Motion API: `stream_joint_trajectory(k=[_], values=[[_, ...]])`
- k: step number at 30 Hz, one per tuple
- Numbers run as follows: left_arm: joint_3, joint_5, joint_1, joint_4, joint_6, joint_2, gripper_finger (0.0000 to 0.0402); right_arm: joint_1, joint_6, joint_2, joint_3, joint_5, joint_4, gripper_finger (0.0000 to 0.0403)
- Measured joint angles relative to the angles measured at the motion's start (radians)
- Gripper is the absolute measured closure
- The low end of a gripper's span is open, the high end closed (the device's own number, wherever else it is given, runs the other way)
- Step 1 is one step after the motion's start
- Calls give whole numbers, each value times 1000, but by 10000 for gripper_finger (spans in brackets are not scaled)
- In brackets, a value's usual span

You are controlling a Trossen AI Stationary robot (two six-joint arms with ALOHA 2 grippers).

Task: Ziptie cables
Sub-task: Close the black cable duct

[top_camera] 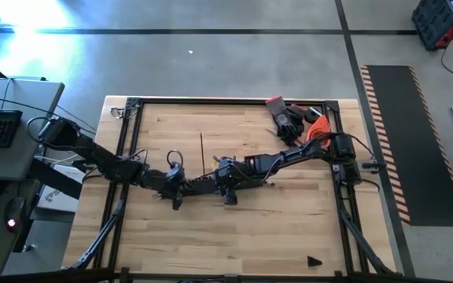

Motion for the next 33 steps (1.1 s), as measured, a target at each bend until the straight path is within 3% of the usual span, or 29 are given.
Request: stream_joint_trajectory(k=[6, 13, 16, 22, 33], values=[[37, 37, -11, -45, 43, -96, 402, 23, -20, -57, 3, 61, -37, 195], [134, -1, -13, -427, 59, -219, 402, -2, -32, -55, 78, 79, -103, 195], [138, -2, -13, -498, 44, -233, 402, -9, -36, -55, 82, 74, -97, 195], [136, 11, -19, -548, 10, -180, 402, -28, -36, -30, 82, 9, -96, 195], [141, 9, -22, -512, -8, -43, 402, -25, -45, 1, 83, -14, -82, 195]])
